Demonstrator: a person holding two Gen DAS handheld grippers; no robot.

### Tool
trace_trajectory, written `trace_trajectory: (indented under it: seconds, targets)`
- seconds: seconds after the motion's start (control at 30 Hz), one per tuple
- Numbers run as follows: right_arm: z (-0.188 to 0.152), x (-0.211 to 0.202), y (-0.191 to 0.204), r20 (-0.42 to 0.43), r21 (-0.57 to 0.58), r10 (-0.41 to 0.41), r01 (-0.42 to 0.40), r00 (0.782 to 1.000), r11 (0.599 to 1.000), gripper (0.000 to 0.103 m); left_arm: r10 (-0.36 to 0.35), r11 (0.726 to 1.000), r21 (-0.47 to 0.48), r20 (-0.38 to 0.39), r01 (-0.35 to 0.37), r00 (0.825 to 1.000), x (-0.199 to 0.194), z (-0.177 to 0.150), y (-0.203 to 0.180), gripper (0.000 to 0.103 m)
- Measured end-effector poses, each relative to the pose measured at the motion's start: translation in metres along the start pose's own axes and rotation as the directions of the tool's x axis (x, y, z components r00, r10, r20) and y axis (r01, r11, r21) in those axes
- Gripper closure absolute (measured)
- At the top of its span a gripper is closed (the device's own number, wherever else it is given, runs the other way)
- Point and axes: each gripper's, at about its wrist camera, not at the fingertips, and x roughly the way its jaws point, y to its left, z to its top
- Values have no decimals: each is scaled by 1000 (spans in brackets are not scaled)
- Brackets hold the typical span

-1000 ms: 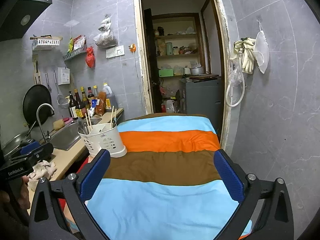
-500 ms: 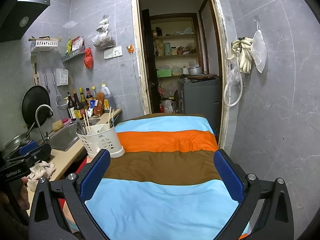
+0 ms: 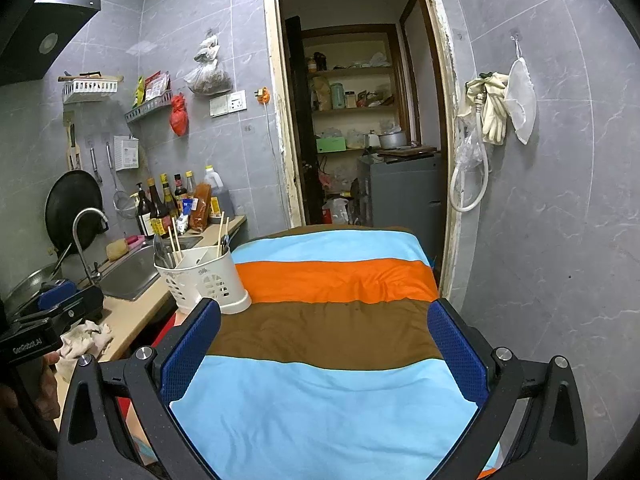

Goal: Organize utensils

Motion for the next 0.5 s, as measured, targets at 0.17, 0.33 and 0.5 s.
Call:
trace_trajectory:
  seconds: [0.17, 0.33, 0.5]
  targets:
    - [0, 0, -1, 0, 1, 1, -1, 1000, 1000, 2, 6, 1000, 2, -4, -6, 1000, 0, 0, 0, 1]
    - [0, 0, -1, -1, 1, 1, -1, 1000, 1000, 2, 15, 1000, 7, -12, -15, 1000, 1, -2, 0, 1]
    - [0, 0, -1, -1, 0, 1, -1, 1000, 1000, 2, 16, 1000, 6, -12, -16, 1000, 1, -1, 0, 1]
